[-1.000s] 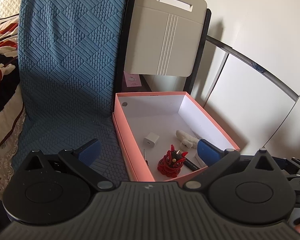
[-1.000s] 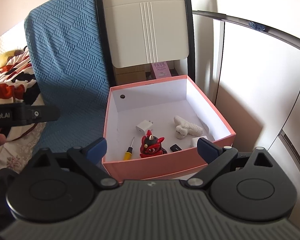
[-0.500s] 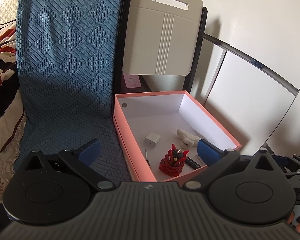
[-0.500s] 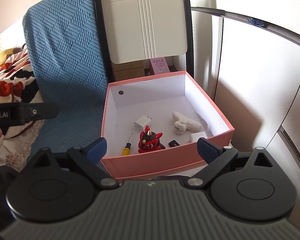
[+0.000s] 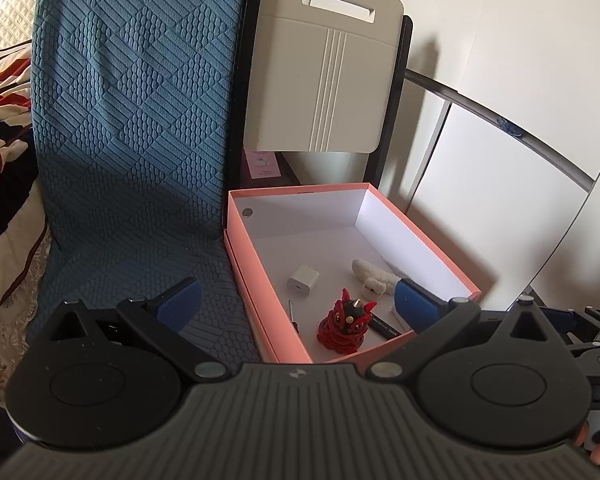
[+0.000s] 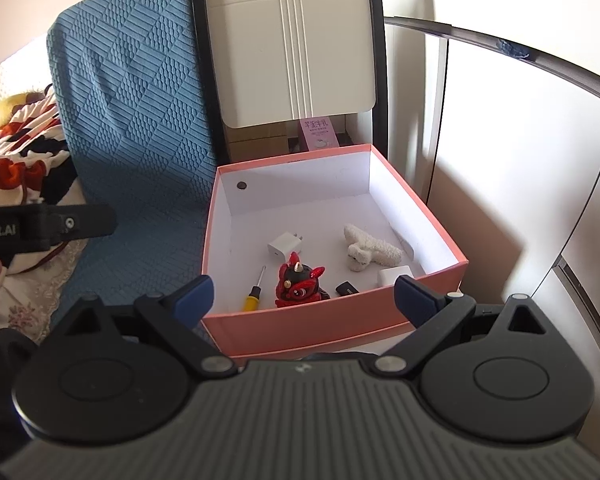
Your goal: Organize rigid objects
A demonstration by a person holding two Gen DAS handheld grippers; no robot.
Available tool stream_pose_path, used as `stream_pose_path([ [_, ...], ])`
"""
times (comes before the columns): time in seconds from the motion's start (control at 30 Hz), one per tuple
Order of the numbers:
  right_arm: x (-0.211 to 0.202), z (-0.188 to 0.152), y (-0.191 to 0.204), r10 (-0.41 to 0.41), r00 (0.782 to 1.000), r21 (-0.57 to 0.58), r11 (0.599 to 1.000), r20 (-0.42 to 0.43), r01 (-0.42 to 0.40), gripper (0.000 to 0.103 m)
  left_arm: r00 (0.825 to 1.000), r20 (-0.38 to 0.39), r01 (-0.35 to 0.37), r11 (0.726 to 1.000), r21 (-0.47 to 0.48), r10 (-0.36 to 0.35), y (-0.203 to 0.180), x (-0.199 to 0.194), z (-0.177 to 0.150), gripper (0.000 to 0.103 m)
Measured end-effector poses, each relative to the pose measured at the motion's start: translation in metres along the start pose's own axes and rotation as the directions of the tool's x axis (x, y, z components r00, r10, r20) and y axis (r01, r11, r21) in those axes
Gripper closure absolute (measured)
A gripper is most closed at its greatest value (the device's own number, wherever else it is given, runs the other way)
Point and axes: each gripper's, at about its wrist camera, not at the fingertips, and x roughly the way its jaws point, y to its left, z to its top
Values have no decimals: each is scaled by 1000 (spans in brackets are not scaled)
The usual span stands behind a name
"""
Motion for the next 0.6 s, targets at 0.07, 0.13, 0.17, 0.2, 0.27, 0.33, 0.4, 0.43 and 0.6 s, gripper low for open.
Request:
stream_pose_path([
  [0.07, 0, 0, 0, 0, 1000, 0, 1000, 0, 0, 5, 1000, 0, -1, 1000, 1, 1, 0, 0, 0, 0],
  [0.13, 1, 0, 0, 3, 1000, 3, 1000, -1, -3, 5, 1000, 0, 0, 1000, 1, 0, 0, 0, 0, 0],
  [0.17, 0, 0, 0, 5, 1000, 5, 1000, -1, -5, 5, 1000, 0, 0, 1000, 2, 0, 0, 0, 0, 0],
  [0.2, 0, 0, 1, 6, 1000, 6, 1000, -1, -6, 5, 1000, 1, 0, 1000, 2, 0, 0, -1, 0, 0],
  [0.27, 0, 0, 2, 5, 1000, 2, 1000, 1, -5, 5, 1000, 1, -1, 1000, 1, 1, 0, -1, -1, 0],
  [0.33, 0, 1, 2, 6, 1000, 0, 1000, 3, -6, 5, 1000, 0, -1, 1000, 0, 1, 0, 0, -1, 0],
  [0.4, -1, 1, 3, 7, 1000, -1, 1000, 3, -7, 5, 1000, 0, -2, 1000, 1, 2, -1, -1, -1, 0],
  [0.43, -1, 1, 3, 7, 1000, -2, 1000, 4, -7, 5, 1000, 0, -1, 1000, 0, 1, -1, 0, -1, 0],
  [0.6, 0, 0, 4, 8, 1000, 4, 1000, -1, -8, 5, 1000, -1, -2, 1000, 4, 2, -1, 0, -1, 0],
])
